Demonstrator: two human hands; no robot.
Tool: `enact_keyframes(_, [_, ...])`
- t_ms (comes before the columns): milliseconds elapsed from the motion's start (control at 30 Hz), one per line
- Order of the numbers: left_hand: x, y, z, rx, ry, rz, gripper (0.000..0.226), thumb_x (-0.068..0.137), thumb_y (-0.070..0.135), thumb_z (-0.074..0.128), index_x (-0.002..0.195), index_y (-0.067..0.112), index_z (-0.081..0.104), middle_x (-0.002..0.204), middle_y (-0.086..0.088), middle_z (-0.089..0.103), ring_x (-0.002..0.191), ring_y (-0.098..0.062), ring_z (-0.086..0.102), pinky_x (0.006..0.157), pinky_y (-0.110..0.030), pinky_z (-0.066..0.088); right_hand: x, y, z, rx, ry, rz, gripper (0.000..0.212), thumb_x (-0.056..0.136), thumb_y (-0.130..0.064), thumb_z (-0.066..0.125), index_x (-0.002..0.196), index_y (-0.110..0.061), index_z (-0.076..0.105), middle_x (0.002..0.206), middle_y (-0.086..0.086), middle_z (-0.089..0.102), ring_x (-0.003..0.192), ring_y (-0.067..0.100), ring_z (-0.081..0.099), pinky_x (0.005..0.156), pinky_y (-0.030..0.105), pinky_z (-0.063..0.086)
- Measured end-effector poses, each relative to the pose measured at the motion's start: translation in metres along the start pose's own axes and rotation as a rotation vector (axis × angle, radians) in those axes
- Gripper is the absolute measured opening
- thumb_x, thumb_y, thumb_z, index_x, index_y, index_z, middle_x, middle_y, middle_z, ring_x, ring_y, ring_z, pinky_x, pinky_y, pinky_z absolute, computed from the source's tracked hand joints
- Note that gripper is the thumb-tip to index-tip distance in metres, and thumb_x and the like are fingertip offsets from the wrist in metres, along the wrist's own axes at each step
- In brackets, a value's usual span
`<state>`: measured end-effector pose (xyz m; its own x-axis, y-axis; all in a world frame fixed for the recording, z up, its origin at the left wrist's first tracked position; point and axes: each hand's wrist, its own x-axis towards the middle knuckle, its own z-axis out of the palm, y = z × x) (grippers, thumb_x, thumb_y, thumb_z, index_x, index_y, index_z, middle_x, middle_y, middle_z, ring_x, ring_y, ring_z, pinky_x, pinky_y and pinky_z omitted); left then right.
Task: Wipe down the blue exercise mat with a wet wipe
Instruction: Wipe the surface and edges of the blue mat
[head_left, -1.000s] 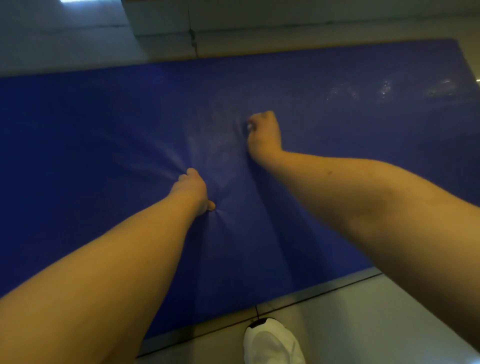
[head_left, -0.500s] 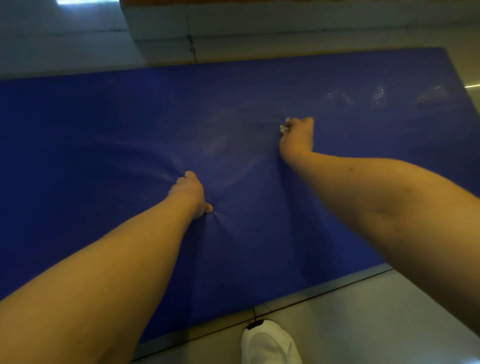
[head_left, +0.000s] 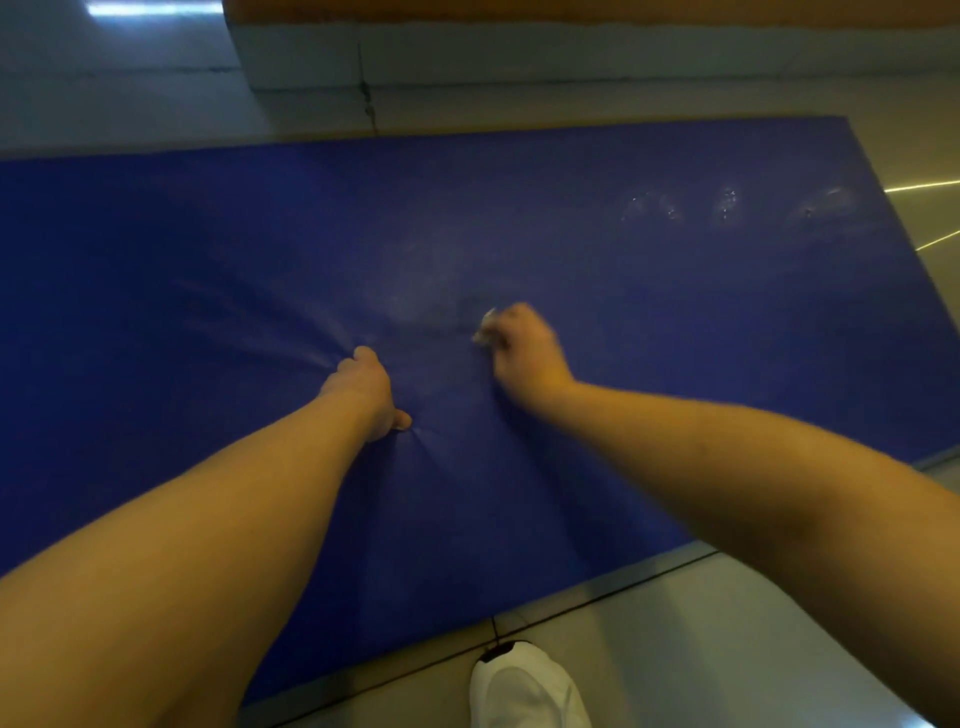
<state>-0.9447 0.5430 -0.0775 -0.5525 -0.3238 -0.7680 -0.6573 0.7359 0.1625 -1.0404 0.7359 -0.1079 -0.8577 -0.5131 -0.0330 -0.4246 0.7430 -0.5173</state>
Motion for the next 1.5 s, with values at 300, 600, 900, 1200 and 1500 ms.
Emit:
enact_keyframes(300, [-0.007,-0.007,0.006,-0.054,0.075,0.037,0.105,0.079,0.038,0.084,0.151,0.004,0.017,0.152,-0.020,0.032,0.136,-0.042,0.041,0.106,-0.049,0.040,0.024,0.025,-0.018,0.030,0.140,0.538,0.015,0.097,-0.013,0.061,0.101,-0.007,0.074,0.116,0.015,0.062,0.108,0.033,0.060,0.079,0.030,0.045])
enact_keyframes(600, [-0.034,-0.013,0.030,0.009,0.264,0.098,0.048,0.090,0.037,0.071,0.120,0.012,0.044,0.125,-0.013,0.053,0.109,-0.036,0.057,0.086,-0.050,0.052,-0.093,-0.063,0.038,0.175,-0.150,0.004,0.012,0.096,-0.014,0.068,0.093,-0.008,0.077,0.091,0.005,0.063,0.087,0.024,0.054,0.076,0.031,0.041])
enact_keyframes(900, [-0.062,-0.004,0.049,0.117,0.302,0.207,0.025,0.099,0.025,0.052,0.119,0.012,0.052,0.124,-0.008,0.046,0.111,-0.030,0.049,0.076,-0.043,0.049,-0.012,0.049,-0.040,-0.153,0.093,0.484,0.023,0.093,-0.001,0.060,0.114,-0.002,0.069,0.125,0.020,0.057,0.115,0.037,0.057,0.101,0.040,0.048])
enact_keyframes(1200, [-0.078,-0.007,0.061,0.200,0.272,0.268,0.028,0.099,0.031,0.054,0.122,0.015,0.055,0.123,-0.005,0.045,0.109,-0.027,0.050,0.082,-0.045,0.052,-0.120,-0.048,0.020,0.240,0.072,0.218,0.019,0.097,-0.008,0.063,0.082,-0.002,0.074,0.085,0.012,0.064,0.082,0.020,0.058,0.074,0.036,0.047])
enact_keyframes(1500, [-0.084,0.004,0.067,0.218,0.280,0.286,0.024,0.101,0.025,0.050,0.119,0.013,0.059,0.126,-0.005,0.043,0.109,-0.025,0.048,0.077,-0.042,0.053,-0.092,0.014,-0.014,-0.109,-0.133,-0.038,0.010,0.090,-0.008,0.071,0.091,-0.004,0.080,0.090,0.024,0.070,0.084,0.043,0.066,0.077,0.040,0.050])
